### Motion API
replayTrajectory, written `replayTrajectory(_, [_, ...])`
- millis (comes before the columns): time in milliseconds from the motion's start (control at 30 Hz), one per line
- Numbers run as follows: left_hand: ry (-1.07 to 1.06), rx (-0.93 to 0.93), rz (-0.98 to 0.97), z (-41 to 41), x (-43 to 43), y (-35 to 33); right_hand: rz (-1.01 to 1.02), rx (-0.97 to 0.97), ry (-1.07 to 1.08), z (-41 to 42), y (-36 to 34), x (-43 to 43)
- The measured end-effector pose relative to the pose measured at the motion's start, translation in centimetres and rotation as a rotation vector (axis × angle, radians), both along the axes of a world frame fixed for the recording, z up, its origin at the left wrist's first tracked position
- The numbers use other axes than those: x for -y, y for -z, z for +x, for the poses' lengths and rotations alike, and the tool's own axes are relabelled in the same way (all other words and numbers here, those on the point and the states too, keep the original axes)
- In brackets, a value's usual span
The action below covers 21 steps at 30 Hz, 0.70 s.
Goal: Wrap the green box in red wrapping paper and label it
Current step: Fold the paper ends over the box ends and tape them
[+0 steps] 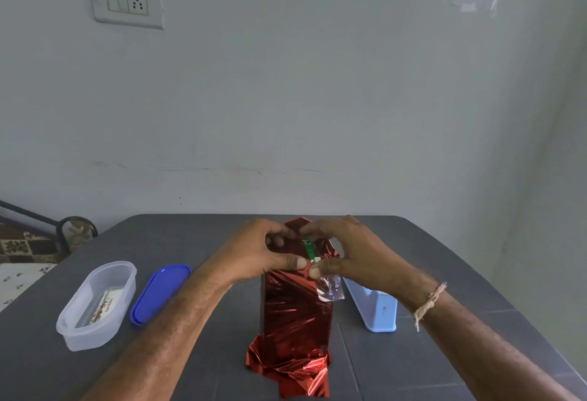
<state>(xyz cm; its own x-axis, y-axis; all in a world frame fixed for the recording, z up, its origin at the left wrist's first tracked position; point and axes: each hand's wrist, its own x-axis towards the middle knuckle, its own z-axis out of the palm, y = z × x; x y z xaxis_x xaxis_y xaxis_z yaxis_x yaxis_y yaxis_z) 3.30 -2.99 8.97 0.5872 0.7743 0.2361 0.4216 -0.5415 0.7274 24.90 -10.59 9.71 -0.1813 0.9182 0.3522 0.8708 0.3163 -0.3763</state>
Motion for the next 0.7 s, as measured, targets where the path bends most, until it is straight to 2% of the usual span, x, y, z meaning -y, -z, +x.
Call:
replayTrajectory(133, [0.041,0.004,0.01,0.23,-0.1,0.04,0.01,-0.024,-0.017,0.3,0.38,0.01])
replayTrajectory(233, [-0.017,-0.027,0.033,0.21,-0.17,0.0,0.004,-0.036,-0.01,0.37,0.48,-0.1])
replayTrajectory(367, [-0.023,0.003,-0.038,0.07,-0.47,0.43,0.009,-0.029,-0.005,0.15,0.7,-0.26])
replayTrajectory(700, [0.07,0.005,-0.085,0.19,-0.38,0.29,-0.026,0.145,-0.049,0.11,0.06,-0.34])
